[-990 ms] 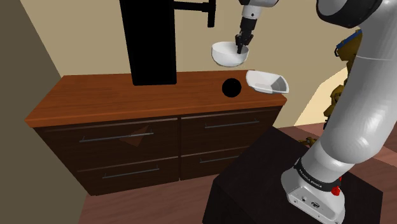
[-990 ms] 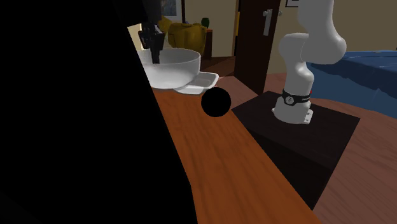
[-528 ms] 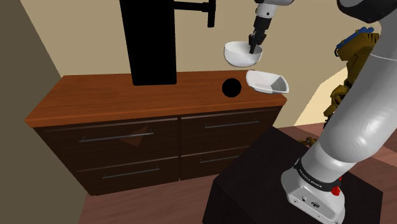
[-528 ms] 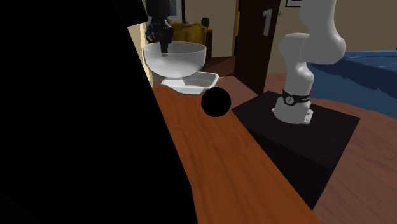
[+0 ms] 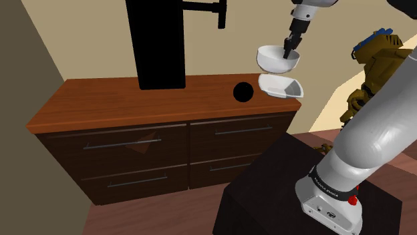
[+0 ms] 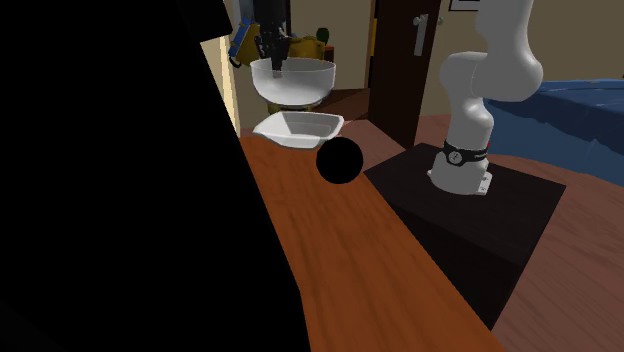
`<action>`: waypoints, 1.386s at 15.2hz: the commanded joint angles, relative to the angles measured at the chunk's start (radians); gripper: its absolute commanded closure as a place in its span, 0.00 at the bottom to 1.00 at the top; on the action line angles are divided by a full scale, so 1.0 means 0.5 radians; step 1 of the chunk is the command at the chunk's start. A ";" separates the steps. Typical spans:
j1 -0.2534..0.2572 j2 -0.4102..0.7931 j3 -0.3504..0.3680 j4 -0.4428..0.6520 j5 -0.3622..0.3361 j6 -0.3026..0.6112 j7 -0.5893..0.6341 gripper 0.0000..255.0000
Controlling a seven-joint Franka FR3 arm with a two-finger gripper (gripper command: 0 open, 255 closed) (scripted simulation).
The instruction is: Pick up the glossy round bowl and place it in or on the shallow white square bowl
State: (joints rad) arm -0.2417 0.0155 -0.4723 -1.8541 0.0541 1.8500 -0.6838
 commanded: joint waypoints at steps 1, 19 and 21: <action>-0.037 -0.039 -0.036 -0.019 -0.019 -0.017 -0.069 1.00; -0.099 0.010 -0.102 -0.391 0.013 0.391 -0.229 1.00; -0.099 0.014 -0.102 -0.397 0.015 0.400 -0.231 1.00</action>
State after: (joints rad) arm -0.2908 0.0204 -0.5227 -2.0514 0.0599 2.0461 -0.7975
